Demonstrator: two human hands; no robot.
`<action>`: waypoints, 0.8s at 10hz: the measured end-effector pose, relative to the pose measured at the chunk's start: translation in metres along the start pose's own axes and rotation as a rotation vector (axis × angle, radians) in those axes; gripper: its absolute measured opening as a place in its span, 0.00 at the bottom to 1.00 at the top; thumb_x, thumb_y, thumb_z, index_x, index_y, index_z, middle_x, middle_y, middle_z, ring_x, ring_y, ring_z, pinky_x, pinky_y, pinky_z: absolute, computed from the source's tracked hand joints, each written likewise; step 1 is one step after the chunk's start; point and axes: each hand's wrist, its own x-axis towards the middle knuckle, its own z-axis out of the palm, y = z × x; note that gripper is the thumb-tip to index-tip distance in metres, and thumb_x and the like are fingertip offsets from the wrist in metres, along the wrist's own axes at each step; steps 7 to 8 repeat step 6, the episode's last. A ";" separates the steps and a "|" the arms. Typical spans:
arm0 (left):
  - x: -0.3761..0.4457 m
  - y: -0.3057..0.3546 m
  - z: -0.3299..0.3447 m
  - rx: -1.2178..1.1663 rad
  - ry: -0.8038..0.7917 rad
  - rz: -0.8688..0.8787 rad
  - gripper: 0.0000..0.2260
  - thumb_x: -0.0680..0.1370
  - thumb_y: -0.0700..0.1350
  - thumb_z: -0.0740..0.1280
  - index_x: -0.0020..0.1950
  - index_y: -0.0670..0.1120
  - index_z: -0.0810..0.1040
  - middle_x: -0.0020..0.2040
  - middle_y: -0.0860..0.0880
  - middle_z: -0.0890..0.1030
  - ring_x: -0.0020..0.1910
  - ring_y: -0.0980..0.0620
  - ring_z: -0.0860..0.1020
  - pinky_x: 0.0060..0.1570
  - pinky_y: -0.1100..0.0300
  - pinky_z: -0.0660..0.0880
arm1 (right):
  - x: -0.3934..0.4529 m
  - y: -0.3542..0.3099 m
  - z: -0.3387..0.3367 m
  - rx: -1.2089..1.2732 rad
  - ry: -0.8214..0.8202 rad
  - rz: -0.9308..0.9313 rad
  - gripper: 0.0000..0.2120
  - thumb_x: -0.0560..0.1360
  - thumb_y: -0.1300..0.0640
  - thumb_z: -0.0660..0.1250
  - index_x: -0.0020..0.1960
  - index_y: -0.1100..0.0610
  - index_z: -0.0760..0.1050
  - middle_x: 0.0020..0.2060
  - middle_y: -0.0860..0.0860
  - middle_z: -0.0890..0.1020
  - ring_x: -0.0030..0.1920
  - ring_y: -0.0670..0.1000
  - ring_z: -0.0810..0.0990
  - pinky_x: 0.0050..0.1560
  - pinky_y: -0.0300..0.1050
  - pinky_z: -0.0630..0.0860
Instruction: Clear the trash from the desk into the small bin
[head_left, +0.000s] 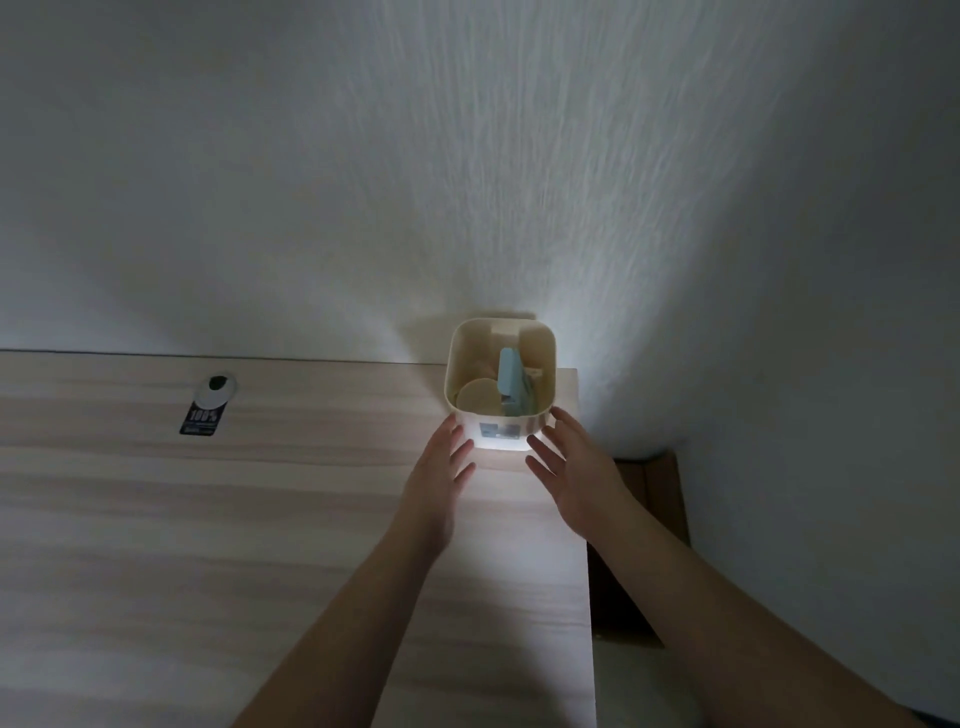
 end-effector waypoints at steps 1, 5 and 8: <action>0.006 0.014 0.006 0.001 -0.015 -0.022 0.20 0.86 0.39 0.55 0.79 0.43 0.61 0.78 0.44 0.66 0.75 0.45 0.68 0.69 0.51 0.69 | 0.010 -0.003 0.000 -0.029 -0.099 -0.025 0.16 0.81 0.51 0.57 0.68 0.47 0.65 0.67 0.48 0.70 0.67 0.52 0.71 0.65 0.52 0.70; -0.002 0.026 0.015 -0.031 0.036 -0.026 0.17 0.85 0.38 0.56 0.75 0.42 0.65 0.75 0.41 0.69 0.73 0.42 0.69 0.68 0.47 0.69 | 0.022 -0.015 0.007 -0.073 -0.004 -0.039 0.17 0.81 0.58 0.59 0.70 0.55 0.67 0.71 0.57 0.69 0.71 0.58 0.68 0.62 0.47 0.72; 0.003 0.025 0.018 -0.010 0.009 -0.037 0.16 0.86 0.40 0.57 0.74 0.45 0.66 0.76 0.42 0.69 0.73 0.44 0.69 0.67 0.49 0.70 | 0.019 -0.023 0.004 -0.083 -0.070 -0.009 0.20 0.82 0.61 0.58 0.72 0.53 0.64 0.72 0.55 0.67 0.72 0.58 0.67 0.70 0.51 0.68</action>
